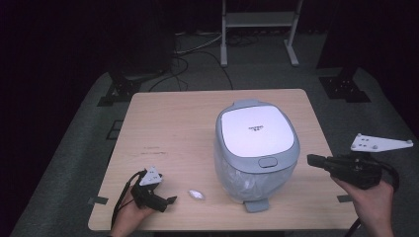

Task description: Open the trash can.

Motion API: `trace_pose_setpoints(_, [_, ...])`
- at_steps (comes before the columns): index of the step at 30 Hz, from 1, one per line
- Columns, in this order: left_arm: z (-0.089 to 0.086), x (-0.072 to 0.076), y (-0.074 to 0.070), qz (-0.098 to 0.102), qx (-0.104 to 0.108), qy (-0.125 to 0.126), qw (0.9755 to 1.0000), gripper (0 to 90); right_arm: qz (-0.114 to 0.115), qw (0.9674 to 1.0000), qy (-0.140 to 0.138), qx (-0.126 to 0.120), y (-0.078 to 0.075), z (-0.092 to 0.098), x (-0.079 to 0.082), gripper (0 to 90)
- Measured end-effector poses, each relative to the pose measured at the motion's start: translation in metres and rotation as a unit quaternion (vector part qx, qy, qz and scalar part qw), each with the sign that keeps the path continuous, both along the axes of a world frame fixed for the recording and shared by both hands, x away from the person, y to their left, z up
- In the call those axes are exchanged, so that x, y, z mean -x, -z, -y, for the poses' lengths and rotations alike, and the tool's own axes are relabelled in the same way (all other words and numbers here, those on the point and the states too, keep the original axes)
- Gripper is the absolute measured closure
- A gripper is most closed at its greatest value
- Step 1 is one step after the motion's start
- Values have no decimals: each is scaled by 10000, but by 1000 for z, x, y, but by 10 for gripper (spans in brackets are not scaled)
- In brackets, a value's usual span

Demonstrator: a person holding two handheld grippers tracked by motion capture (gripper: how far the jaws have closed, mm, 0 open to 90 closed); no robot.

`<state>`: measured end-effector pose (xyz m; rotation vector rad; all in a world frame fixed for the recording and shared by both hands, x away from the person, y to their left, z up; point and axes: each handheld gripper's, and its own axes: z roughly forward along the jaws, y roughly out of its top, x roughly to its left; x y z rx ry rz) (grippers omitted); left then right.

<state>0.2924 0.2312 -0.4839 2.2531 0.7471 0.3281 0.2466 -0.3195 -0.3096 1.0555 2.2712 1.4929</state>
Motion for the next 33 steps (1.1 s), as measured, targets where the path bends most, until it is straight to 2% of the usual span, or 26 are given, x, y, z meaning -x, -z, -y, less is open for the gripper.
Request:
trace_pose_setpoints(5, [0, 0, 0, 3, -2, 1, 10000, 0, 146, 9998, -79, -83, -13, 0, 1, 900])
trace_pose_setpoints(17, [0, 0, 0, 0, 0, 0, 10000, 0, 318, 9986, -269, -324, -27, -2, 6, 900])
trace_pose_setpoints(25, [0, 0, 0, 3, -2, 1, 10000, 0, 441, 9967, -525, -424, -38, -13, 7, 900])
trace_pose_setpoints(33, [0, 0, 0, 0, -1, 0, 10000, 0, 574, 9935, -826, -531, -49, -29, 6, 900])
